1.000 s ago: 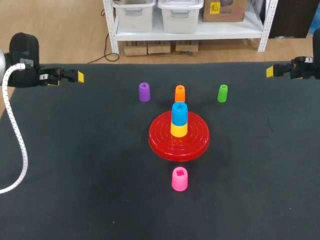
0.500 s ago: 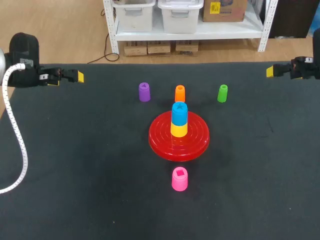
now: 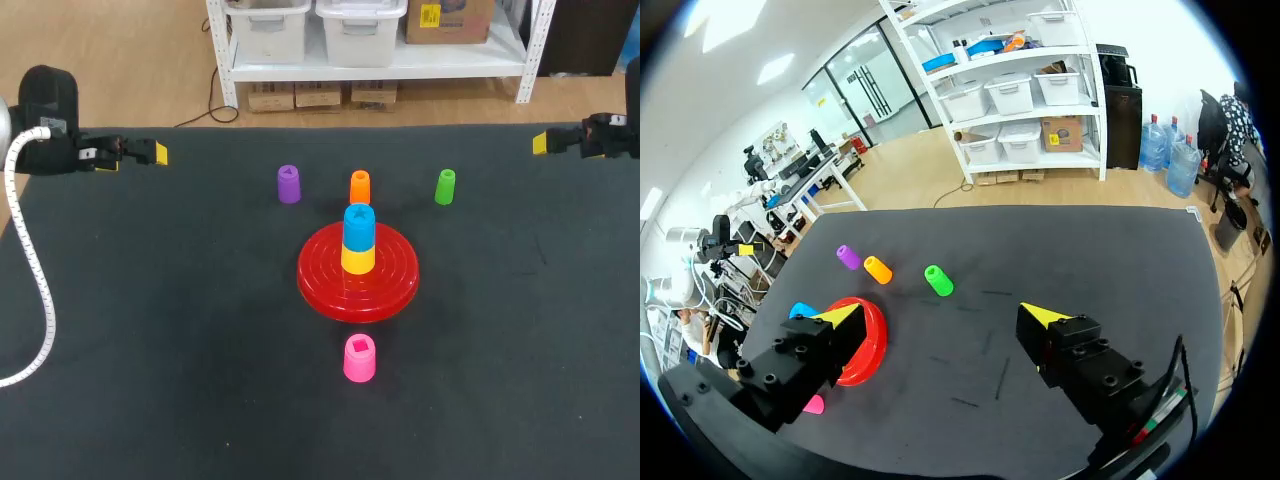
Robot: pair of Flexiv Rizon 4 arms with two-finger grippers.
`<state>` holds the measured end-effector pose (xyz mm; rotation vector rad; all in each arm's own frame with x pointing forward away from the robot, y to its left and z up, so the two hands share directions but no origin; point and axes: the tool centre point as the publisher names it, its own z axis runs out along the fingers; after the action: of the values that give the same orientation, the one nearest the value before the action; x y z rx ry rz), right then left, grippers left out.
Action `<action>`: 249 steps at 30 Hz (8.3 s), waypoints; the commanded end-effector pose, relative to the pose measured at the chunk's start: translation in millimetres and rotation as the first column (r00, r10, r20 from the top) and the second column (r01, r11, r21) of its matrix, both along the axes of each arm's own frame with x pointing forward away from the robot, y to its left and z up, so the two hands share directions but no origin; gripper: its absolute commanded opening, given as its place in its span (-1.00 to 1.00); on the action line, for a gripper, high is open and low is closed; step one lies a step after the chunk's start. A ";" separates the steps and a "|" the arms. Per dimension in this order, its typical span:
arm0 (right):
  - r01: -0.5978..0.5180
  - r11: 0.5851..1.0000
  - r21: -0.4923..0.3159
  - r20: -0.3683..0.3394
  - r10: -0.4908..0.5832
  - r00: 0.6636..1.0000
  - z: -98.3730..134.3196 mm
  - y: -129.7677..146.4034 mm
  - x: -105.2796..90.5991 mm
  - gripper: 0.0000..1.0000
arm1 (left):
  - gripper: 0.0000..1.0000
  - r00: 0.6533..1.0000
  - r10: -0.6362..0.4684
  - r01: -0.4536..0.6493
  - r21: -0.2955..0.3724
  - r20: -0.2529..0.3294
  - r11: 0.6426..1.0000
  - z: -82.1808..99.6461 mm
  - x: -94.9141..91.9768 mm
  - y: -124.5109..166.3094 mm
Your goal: Pick up and stack the cylinders on the red base in this order: pink,purple,orange,green
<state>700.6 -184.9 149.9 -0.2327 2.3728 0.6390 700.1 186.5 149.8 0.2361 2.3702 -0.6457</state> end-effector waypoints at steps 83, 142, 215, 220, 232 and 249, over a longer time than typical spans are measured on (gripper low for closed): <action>0.001 1.000 -0.001 0.000 -0.001 1.000 0.1 0.0 -0.3 1.00 | 1.00 0.659 -0.750 0.722 0.235 0.054 0.651 19.3 -37.5 2.5; -0.656 0.681 -0.325 -0.266 0.600 0.755 9.0 207.1 -201.1 1.00 | 1.00 0.659 -0.752 0.725 0.240 0.030 0.645 18.0 -46.0 6.5; -0.710 0.514 -0.482 -0.552 0.451 0.701 -118.9 252.2 -207.1 -0.05 | 1.00 0.659 -0.752 0.725 0.240 0.030 0.645 18.0 -46.0 6.5; -0.710 0.517 -0.478 -0.555 0.448 0.701 -120.7 251.8 -208.2 -0.05 | 1.00 0.659 -0.752 0.725 0.240 0.030 0.645 18.0 -46.0 6.5; -0.696 0.530 -0.485 -0.515 0.471 0.717 -96.0 260.0 -209.8 -1.00 | 1.00 0.659 -0.752 0.725 0.240 0.030 0.645 18.0 -46.0 6.5; -0.496 0.721 -0.484 -0.323 0.380 0.867 46.4 246.9 -105.9 -1.00 | 1.00 0.659 -0.752 0.725 0.240 0.030 0.645 18.0 -46.0 6.5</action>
<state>580.2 68.5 185.0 -1.0882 2.6363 0.1335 654.8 192.9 168.4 1.3696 2.1514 -0.7059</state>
